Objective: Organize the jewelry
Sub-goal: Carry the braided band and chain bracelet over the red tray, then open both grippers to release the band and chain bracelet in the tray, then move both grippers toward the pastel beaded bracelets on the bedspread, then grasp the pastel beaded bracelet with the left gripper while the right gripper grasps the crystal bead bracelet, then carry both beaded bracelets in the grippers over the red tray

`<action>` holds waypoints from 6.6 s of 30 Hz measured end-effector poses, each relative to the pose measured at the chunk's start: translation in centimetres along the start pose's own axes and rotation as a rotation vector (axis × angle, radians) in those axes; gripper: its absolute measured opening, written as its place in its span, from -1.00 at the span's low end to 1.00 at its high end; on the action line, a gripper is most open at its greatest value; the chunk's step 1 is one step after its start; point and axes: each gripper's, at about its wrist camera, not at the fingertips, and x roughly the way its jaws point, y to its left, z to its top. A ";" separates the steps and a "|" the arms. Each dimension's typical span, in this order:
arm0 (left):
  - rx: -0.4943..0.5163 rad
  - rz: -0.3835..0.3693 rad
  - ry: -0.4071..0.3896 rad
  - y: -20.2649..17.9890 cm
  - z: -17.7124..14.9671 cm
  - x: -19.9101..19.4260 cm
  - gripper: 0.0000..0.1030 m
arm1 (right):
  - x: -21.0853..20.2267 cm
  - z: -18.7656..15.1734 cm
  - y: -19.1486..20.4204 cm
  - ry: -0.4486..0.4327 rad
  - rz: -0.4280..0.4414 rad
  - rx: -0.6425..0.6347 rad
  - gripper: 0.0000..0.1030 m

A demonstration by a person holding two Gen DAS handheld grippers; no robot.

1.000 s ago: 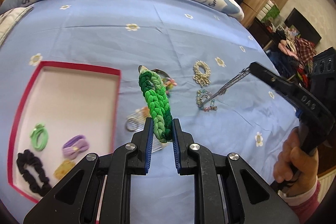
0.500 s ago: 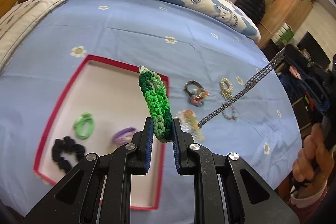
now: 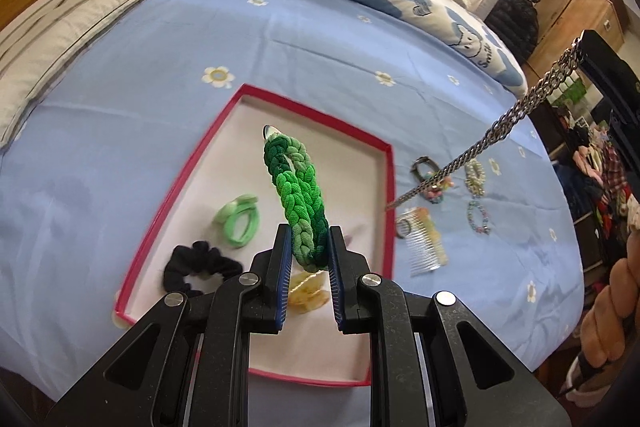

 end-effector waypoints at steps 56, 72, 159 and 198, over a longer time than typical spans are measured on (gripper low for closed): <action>-0.019 0.077 0.149 3.0 -2.4 5.8 -0.50 | 11.9 -13.3 -6.8 0.425 -0.052 0.243 -0.40; -0.001 0.066 0.099 0.9 -1.8 3.3 -0.25 | 6.4 -11.8 -7.7 0.324 -0.066 0.277 -0.31; 0.241 -0.101 0.201 -17.7 2.8 15.0 -0.31 | -6.6 -11.5 -22.5 0.136 -0.388 0.367 -0.87; 0.137 -0.101 0.036 -9.9 2.6 5.7 -0.89 | -3.0 -8.7 -15.4 0.120 -0.252 0.286 -0.87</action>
